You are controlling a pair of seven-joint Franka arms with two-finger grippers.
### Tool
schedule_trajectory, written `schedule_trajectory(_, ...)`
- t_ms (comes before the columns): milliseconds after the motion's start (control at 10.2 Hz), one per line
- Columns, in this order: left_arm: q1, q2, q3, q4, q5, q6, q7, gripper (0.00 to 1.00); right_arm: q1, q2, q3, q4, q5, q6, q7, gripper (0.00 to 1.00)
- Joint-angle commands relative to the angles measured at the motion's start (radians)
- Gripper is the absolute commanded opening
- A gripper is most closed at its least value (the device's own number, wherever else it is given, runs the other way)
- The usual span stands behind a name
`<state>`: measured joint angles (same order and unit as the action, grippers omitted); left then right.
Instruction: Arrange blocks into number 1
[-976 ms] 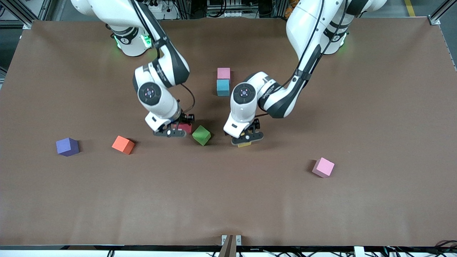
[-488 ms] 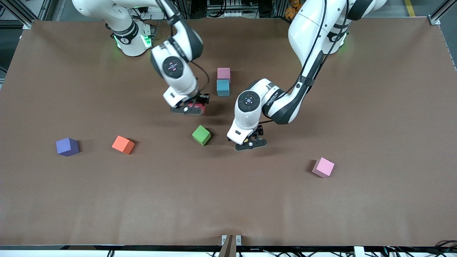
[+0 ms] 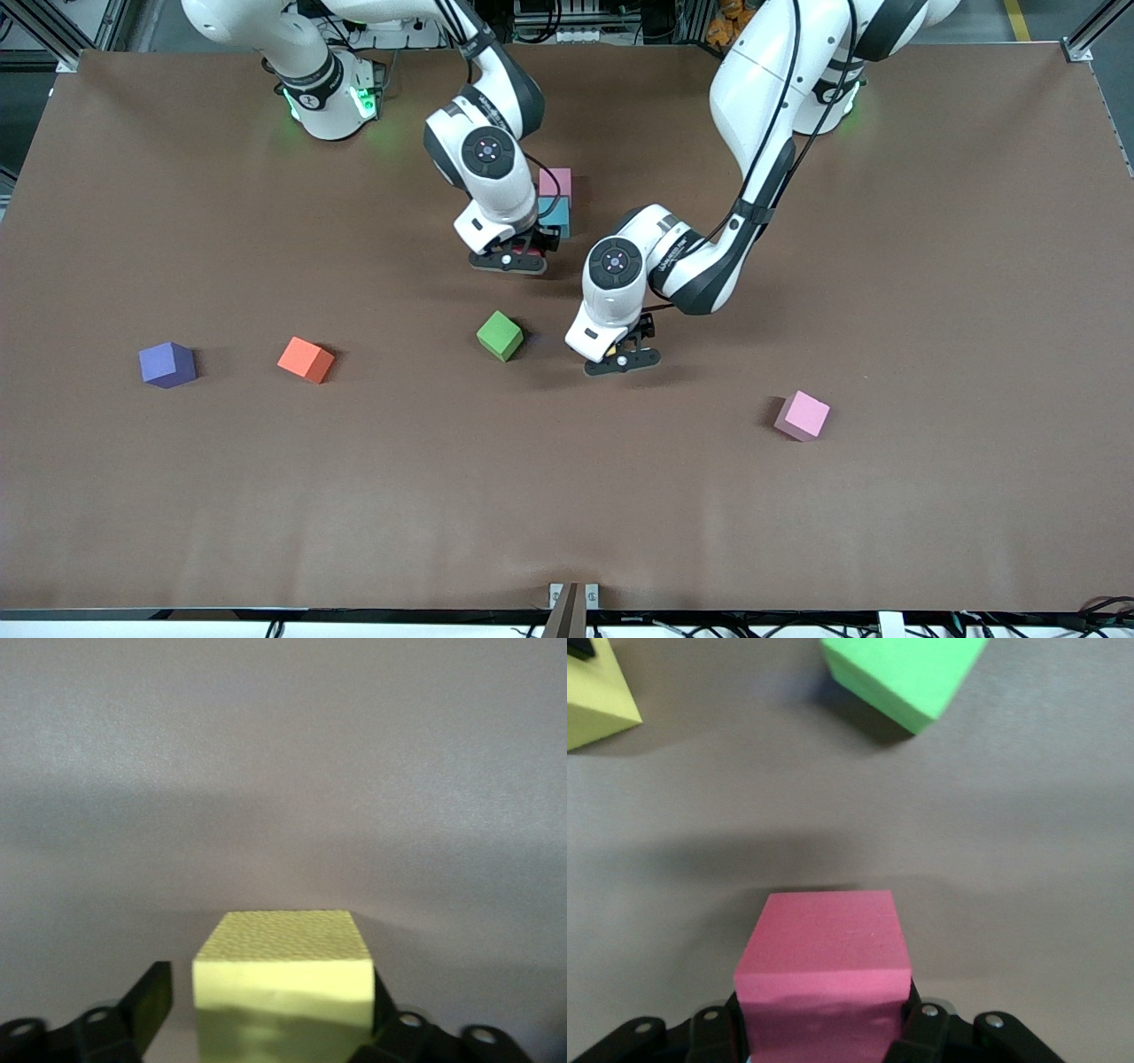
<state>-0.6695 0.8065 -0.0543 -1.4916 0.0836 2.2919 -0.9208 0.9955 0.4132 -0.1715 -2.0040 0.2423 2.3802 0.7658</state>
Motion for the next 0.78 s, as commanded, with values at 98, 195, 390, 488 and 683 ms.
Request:
schedule_trajectory(98,-0.001,0.010,-0.002,0.022,0.012,-0.011,0.005,0.00,0.054,0.087,-0.005,0.082,0.008,-0.006,0.017,0.52)
schedule_trajectory(195,-0.001,0.010,-0.004,0.024,0.012,-0.011,0.005,0.00,0.066,0.088,0.000,0.082,0.009,-0.006,0.017,0.52)
schedule_trajectory(390,0.001,0.007,-0.002,0.024,0.010,-0.011,0.005,0.00,0.069,0.088,0.023,0.079,0.015,-0.006,0.017,0.52)
schedule_trajectory(488,0.002,0.002,-0.004,0.024,0.010,-0.011,0.005,0.00,0.077,0.088,0.026,0.077,0.018,-0.006,0.018,0.52)
schedule_trajectory(683,0.002,-0.012,-0.005,0.024,-0.017,-0.011,0.002,0.00,0.081,0.087,0.032,0.073,0.018,-0.010,0.018,0.63)
